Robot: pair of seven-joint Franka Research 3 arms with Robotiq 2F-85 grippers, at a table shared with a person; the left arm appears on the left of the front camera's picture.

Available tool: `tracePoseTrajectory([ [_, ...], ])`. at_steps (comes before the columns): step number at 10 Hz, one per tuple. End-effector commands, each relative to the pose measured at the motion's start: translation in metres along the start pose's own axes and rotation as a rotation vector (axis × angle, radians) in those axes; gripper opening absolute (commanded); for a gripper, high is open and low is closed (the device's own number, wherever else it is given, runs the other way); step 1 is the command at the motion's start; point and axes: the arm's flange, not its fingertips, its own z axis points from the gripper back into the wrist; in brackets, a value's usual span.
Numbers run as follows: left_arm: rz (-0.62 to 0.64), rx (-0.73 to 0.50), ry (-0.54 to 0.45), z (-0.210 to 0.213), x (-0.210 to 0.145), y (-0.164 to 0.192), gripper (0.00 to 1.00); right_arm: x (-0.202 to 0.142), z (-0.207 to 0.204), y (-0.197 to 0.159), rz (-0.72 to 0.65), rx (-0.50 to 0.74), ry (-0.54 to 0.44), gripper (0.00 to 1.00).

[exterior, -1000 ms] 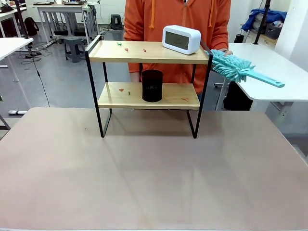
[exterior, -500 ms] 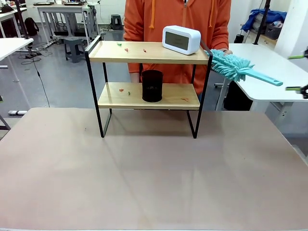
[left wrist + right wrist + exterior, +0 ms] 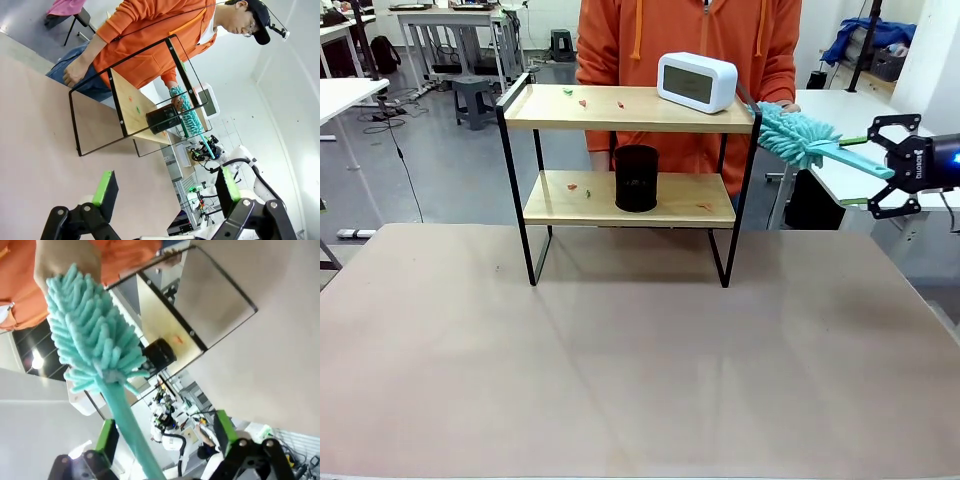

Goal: Clean the shelf.
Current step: Pick up the Duster from the human.

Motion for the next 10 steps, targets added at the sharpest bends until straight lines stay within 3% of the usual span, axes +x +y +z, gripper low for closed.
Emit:
tracePoseTrajectory([
  [1, -0.021, -0.013, -0.001, 0.001, 0.000, -0.001, 1.00, -0.006, 0.006, 0.009, -0.015, 0.042, 0.031, 1.00],
  [8, -0.021, -0.013, -0.001, 0.001, 0.000, -0.001, 1.00, -0.015, -0.001, 0.008, 0.094, 0.085, 0.037, 1.00],
  [9, -0.021, -0.013, -0.001, 0.001, 0.000, -0.001, 1.00, -0.014, -0.002, 0.007, 0.102, 0.078, 0.032, 0.40],
  [10, -0.021, -0.013, -0.001, 0.001, 0.000, -0.001, 1.00, -0.014, -0.002, 0.007, 0.110, 0.075, 0.029, 0.40],
])
